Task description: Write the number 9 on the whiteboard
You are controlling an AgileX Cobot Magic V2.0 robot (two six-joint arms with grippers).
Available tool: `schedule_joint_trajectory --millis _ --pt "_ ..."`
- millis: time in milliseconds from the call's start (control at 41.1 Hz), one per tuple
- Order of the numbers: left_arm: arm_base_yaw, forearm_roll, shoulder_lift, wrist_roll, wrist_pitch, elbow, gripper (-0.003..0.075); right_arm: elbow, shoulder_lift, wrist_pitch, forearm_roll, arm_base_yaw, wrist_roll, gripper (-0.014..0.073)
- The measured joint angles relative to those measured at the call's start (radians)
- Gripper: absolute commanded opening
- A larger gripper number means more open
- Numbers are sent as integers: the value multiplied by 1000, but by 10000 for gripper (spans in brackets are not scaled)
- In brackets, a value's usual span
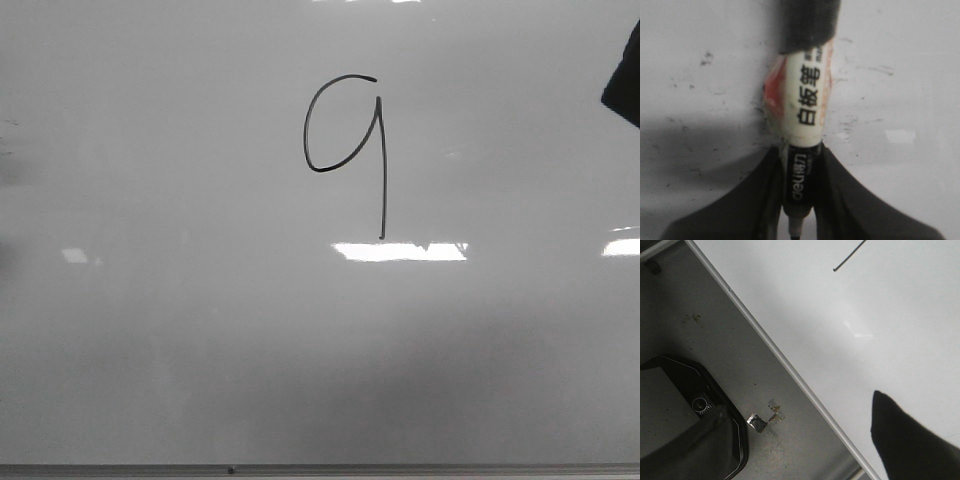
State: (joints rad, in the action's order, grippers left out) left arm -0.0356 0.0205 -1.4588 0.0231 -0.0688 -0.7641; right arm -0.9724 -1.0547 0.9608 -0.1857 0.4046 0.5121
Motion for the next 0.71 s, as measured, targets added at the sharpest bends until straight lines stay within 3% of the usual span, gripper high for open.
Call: schedule_joint_trajectory --millis 122,292,487,706 --pt "0 0 -11 0 0 0 316 0 0 0 0 0 0 591" --pt "0 -4 9 0 -37 0 317 0 2 0 0 0 -29 591" --pt "-12 -4 228 0 -217 0 314 0 61 11 52 -6 -251 591" --pt "-113 15 514 17 -422 0 314 0 192 67 152 -7 -437 591"
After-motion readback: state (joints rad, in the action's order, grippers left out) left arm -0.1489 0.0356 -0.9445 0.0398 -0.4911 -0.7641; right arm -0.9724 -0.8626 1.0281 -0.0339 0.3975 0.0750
